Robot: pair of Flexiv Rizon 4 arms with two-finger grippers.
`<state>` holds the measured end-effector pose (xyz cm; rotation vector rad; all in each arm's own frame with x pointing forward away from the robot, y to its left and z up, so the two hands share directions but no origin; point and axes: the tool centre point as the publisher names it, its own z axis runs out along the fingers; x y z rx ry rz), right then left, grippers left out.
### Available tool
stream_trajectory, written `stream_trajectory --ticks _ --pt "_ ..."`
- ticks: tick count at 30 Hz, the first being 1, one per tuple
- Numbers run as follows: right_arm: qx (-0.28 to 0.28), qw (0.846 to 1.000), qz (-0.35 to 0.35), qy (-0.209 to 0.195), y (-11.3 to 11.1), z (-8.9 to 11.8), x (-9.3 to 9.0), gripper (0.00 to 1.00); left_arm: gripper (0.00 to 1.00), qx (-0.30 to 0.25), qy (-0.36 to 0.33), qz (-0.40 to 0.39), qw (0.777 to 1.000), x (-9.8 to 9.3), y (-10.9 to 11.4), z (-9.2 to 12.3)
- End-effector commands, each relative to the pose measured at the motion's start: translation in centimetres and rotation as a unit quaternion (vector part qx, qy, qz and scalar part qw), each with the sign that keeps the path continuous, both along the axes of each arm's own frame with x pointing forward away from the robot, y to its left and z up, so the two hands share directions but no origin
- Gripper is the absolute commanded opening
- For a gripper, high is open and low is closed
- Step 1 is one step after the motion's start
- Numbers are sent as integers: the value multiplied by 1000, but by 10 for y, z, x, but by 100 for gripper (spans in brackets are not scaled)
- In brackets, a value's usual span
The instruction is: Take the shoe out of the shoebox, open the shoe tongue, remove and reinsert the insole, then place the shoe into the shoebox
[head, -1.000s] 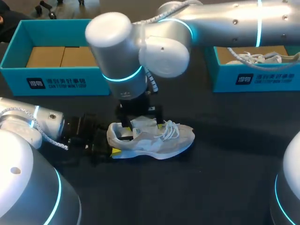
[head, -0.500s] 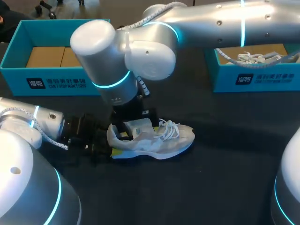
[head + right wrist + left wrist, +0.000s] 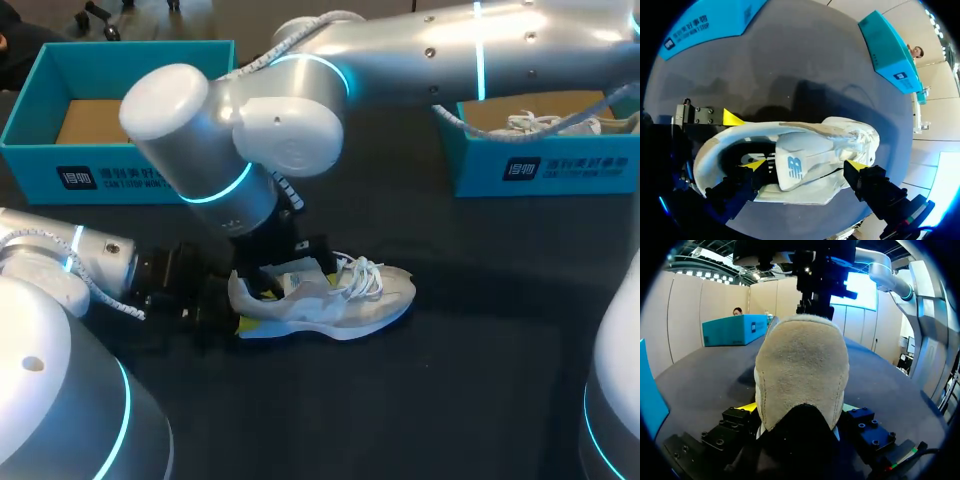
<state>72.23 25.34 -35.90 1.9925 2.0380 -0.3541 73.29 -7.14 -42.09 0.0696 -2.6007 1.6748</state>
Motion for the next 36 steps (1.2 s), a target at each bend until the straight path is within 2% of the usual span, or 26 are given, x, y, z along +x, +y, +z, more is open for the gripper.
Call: stream_trajectory --ticks 1,7,17,36 --pt "-23 996 -77 -33 3 -1 -6 100 0 2 0 0 1000 4 1 -4" --pt "-65 994 -83 -21 -2 -7 -5 100 0 2 0 0 1000 4 1 -4" --pt "-79 992 -96 -23 -9 -15 -5 100 0 2 0 0 1000 4 1 -4" --pt "-108 984 -134 -32 -34 5 -5 100 0 2 0 0 1000 4 1 -4"
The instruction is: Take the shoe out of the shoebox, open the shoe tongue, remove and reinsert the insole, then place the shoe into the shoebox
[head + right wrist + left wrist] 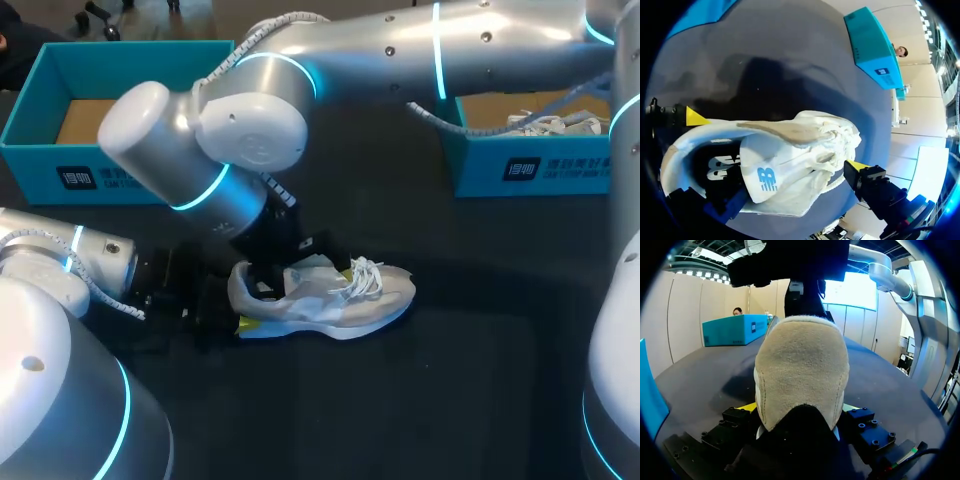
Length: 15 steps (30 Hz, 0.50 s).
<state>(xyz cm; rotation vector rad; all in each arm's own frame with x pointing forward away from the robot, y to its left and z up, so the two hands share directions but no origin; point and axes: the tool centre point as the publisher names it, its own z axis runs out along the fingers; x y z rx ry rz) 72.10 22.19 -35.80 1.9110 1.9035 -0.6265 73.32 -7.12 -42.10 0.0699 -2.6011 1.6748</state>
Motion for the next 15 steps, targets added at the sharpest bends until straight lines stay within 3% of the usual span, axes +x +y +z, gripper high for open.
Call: stream_trajectory --ticks 1,4,6,10,15 --pt "-6 991 -110 -75 -3 5 -3 100 0 2 0 0 1000 4 1 -4" --pt "-6 990 -117 -79 -7 9 -3 100 0 2 0 0 1000 4 1 -4" --pt "-5 989 -120 -81 -8 12 -2 91 0 2 0 0 1000 4 1 -4" --pt "-4 988 -128 -85 -13 16 -2 88 0 2 0 0 1000 4 1 -4" --pt "6 986 -138 -91 -19 22 -3 69 0 2 0 0 1000 4 1 -4"
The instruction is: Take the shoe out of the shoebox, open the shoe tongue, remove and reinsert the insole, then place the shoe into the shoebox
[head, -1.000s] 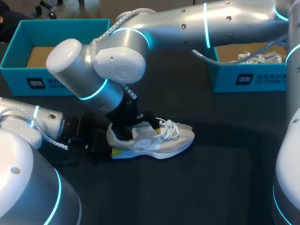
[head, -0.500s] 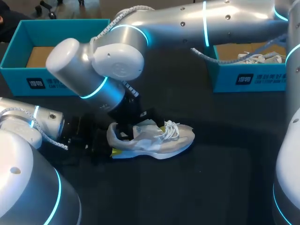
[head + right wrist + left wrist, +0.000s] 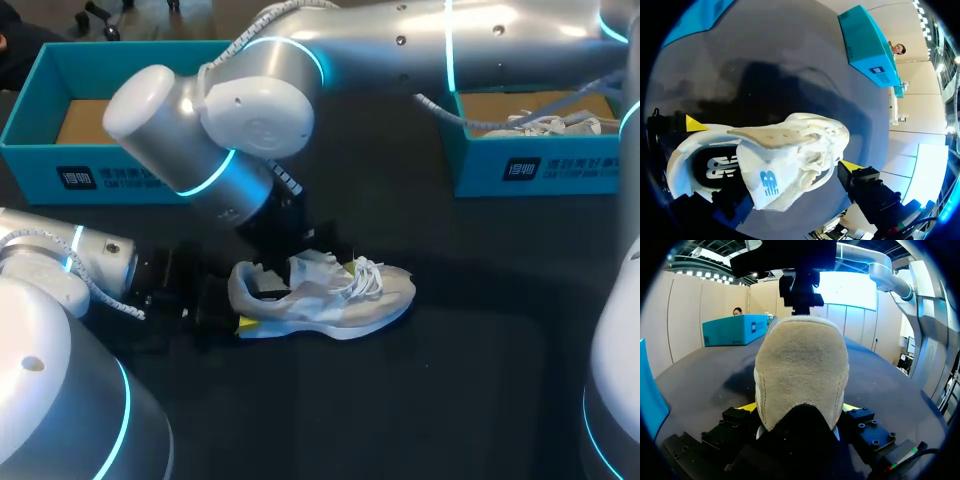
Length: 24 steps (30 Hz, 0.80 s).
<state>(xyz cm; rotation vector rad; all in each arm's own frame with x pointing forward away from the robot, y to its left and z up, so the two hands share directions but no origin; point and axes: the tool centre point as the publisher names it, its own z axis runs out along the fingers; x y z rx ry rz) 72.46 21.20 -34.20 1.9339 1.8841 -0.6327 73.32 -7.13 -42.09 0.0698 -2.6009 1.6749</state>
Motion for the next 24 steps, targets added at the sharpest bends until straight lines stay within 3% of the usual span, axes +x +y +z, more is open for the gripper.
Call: stream_trajectory --ticks 1,4,12,19,24 --pt "6 987 -129 -91 -11 7 -7 65 0 2 0 0 1000 4 1 -4" --pt "13 986 -135 -96 -13 9 -7 52 0 2 0 0 1000 4 1 -4" --pt "33 982 -156 -103 -22 10 -9 36 0 2 0 0 1000 4 1 -4" --pt "38 980 -167 -106 -36 11 -9 9 0 2 0 0 1000 4 1 -4" --pt "42 977 -176 -111 -48 12 -10 7 0 2 0 0 1000 4 1 -4"
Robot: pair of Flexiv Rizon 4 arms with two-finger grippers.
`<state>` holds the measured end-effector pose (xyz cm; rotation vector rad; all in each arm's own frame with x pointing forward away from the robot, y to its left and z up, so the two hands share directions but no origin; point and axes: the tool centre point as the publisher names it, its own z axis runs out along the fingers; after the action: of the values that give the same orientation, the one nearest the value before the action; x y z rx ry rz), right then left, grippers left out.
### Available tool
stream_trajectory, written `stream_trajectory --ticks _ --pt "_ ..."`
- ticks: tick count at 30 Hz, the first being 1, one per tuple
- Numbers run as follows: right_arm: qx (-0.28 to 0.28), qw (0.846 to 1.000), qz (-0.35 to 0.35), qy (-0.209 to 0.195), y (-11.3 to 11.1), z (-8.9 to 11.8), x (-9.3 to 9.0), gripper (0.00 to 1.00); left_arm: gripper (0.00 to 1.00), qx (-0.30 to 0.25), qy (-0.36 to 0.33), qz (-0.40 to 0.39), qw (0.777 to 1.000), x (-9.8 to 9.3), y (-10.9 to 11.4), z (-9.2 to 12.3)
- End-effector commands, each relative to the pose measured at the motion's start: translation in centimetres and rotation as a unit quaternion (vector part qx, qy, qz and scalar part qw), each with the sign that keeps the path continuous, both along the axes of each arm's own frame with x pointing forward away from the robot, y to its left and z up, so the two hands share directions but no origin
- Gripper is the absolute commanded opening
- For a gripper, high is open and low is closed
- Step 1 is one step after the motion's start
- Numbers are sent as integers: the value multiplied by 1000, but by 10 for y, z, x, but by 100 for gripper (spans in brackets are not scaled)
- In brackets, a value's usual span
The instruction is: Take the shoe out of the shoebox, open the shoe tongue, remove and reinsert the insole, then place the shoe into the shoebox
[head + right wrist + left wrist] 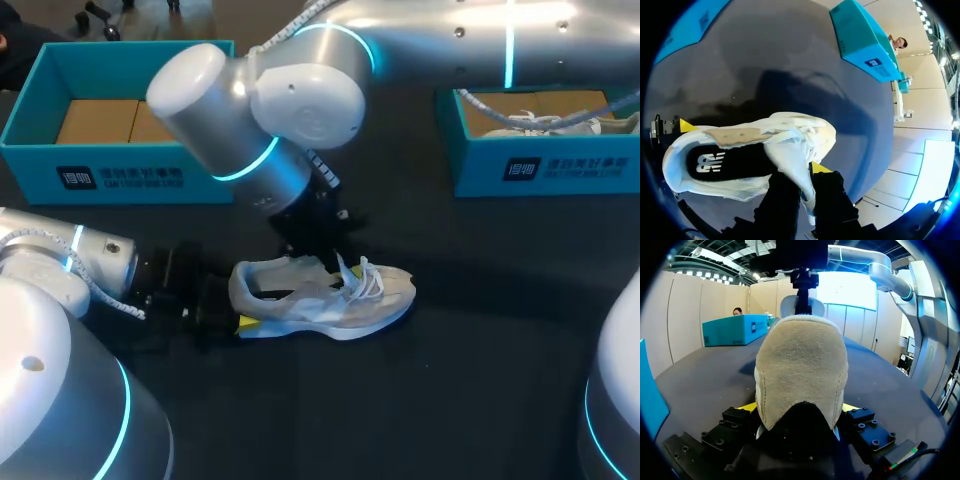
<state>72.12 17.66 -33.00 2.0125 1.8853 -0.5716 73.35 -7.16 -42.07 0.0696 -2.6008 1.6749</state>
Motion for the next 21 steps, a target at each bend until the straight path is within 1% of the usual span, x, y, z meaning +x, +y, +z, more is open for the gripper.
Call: stream_trajectory --ticks 1,6,9,11,12,14,17,21 --pt "10 982 -162 -99 -16 0 -6 8 0 2 0 0 1000 4 1 -4" --pt "13 980 -171 -102 -26 -1 -3 9 0 2 0 0 1000 4 1 -4" --pt "17 979 -176 -105 -32 -4 -2 16 0 2 0 0 1000 4 1 -4" --pt "20 978 -178 -105 -38 -7 -1 26 0 2 0 0 1000 4 1 -4" --pt "20 978 -179 -105 -40 -9 -1 29 0 2 0 0 1000 4 1 -4" --pt "22 977 -183 -105 -44 -11 -2 29 0 2 0 0 1000 4 1 -4" --pt "28 975 -194 -107 -51 -15 -3 33 0 2 0 0 1000 4 1 -4" --pt "30 973 -200 -108 -60 -19 -4 45 0 2 0 0 1000 4 1 -4"
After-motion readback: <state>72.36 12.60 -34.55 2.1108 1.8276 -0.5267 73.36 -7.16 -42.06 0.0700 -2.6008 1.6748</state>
